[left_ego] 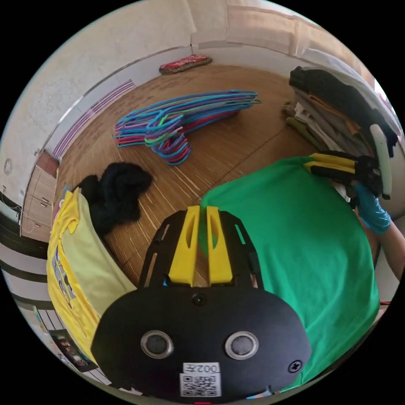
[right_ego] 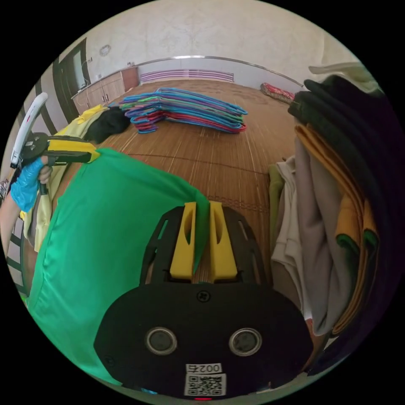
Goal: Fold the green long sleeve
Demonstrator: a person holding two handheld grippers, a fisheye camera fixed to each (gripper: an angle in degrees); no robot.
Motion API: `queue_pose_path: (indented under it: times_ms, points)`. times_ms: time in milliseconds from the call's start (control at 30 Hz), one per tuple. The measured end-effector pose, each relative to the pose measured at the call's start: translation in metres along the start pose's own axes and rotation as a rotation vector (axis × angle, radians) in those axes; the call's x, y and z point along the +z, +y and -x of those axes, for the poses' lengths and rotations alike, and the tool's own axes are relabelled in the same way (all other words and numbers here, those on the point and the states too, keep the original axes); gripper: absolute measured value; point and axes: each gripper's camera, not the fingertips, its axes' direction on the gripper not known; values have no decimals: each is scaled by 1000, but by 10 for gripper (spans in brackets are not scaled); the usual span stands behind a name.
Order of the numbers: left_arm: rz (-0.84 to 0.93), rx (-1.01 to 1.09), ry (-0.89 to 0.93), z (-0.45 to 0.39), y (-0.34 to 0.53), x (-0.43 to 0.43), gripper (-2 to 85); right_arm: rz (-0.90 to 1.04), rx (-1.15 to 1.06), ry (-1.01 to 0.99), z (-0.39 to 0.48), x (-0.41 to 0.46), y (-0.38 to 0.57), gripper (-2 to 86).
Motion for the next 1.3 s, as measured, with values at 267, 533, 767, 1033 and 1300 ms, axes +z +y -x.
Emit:
queue_pose_path:
  times_ms: [267, 533, 767, 1033, 1300]
  points:
    - [-125, -231, -78, 17, -3, -22, 33, -73, 15, 6, -8, 1, -9, 85]
    - [-39, -123, 84, 1, -19, 14, 54, 19, 75, -67, -9, 37, -21, 86]
    - [-39, 37, -48, -30, -31, 20, -6, -1, -121, 44, 15, 44, -24, 1]
    - [-37, -34, -16, -35, -23, 14, 23, -40, -85, 110, 20, 24, -16, 56]
    - [-81, -139, 5, -52, 41, -13, 66, -14, 68, -43, 26, 13, 23, 101]
